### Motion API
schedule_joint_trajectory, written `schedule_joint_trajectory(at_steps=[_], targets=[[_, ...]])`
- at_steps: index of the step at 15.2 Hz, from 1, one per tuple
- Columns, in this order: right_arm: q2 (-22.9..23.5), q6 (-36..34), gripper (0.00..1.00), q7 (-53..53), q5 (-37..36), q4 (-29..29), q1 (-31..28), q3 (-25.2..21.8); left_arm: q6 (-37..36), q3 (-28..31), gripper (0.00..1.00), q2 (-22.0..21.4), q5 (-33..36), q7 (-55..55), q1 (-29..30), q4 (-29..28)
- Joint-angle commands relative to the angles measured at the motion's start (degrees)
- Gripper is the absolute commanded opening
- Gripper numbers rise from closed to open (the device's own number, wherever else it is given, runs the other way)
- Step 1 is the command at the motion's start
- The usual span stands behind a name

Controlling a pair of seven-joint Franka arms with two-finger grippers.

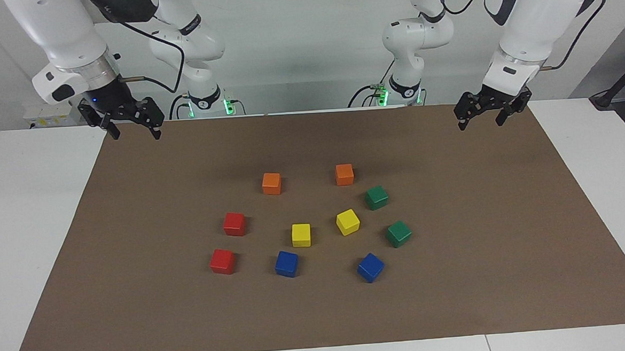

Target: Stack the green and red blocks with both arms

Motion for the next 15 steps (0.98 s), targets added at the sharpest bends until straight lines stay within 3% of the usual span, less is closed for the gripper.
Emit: schedule_joint_trajectory(at_steps=[1,15], targets=[[-0.7,0.5,1.00,-0.7,0.6,-0.9,-1.1,0.5,-0.5,0.4,1.00,-1.3,-0.6,0.3,-0.1,-0.9],[-1.4,0.0,1.00,-2.1,-0.1,-1.3,-1.2,0.7,-0.4,0.5,1.00,-1.3,-0.6,0.3,-0.1,-0.9]])
